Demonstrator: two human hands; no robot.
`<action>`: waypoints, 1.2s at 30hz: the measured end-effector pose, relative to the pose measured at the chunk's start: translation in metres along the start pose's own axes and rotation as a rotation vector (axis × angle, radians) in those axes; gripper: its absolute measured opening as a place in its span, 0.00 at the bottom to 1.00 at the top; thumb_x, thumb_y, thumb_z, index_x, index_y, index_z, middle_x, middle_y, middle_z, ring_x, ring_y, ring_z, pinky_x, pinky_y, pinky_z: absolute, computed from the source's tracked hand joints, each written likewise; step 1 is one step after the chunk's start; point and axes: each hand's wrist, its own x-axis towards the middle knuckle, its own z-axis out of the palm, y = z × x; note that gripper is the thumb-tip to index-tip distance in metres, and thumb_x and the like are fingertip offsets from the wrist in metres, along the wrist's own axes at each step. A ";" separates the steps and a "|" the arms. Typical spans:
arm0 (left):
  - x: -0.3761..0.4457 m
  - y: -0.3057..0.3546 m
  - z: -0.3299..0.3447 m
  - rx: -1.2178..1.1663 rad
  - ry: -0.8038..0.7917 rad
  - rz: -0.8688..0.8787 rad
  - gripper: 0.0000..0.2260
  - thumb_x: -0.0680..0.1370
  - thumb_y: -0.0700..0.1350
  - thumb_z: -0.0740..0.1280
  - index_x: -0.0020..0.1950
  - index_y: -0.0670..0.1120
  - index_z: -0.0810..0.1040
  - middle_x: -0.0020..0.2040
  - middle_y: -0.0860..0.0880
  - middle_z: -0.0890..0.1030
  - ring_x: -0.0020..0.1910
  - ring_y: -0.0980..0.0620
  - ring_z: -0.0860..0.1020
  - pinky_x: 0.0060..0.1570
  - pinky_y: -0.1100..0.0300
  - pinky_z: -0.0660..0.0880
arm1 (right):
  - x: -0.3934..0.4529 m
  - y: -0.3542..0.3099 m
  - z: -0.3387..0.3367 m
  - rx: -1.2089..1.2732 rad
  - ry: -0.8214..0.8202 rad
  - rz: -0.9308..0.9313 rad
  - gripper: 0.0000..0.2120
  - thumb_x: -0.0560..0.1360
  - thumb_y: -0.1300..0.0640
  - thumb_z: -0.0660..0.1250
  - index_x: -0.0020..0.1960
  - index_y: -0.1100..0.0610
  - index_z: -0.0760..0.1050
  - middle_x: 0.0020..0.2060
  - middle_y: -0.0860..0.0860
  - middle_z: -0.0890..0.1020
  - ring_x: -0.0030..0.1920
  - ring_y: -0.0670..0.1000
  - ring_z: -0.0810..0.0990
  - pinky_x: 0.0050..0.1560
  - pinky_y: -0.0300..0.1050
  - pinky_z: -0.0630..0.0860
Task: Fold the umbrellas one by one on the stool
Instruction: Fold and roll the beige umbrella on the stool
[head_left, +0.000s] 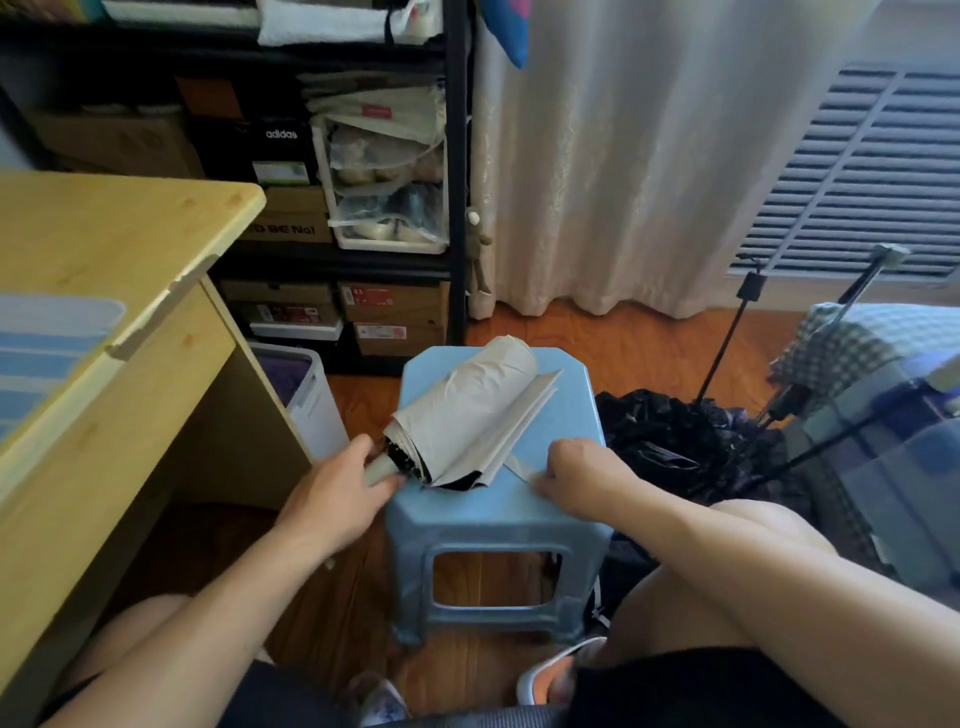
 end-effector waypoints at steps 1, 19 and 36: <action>0.001 0.000 0.000 0.012 -0.012 -0.015 0.13 0.78 0.61 0.69 0.51 0.54 0.71 0.44 0.52 0.79 0.44 0.47 0.79 0.40 0.53 0.73 | -0.001 0.000 -0.001 -0.001 -0.004 0.002 0.15 0.81 0.50 0.63 0.39 0.56 0.67 0.38 0.52 0.73 0.41 0.57 0.74 0.34 0.47 0.66; -0.002 -0.010 -0.013 0.101 -0.078 0.293 0.10 0.80 0.54 0.69 0.58 0.60 0.70 0.53 0.58 0.74 0.52 0.53 0.77 0.51 0.50 0.76 | -0.025 0.015 -0.047 1.392 -0.415 -0.230 0.16 0.78 0.75 0.65 0.65 0.67 0.74 0.59 0.63 0.84 0.57 0.57 0.85 0.52 0.44 0.83; -0.009 -0.007 -0.008 0.298 0.035 0.509 0.15 0.80 0.53 0.66 0.66 0.57 0.68 0.54 0.56 0.78 0.53 0.51 0.79 0.46 0.53 0.78 | -0.020 0.012 -0.011 0.354 0.437 -0.808 0.02 0.76 0.59 0.75 0.47 0.55 0.87 0.42 0.43 0.84 0.45 0.40 0.82 0.51 0.33 0.77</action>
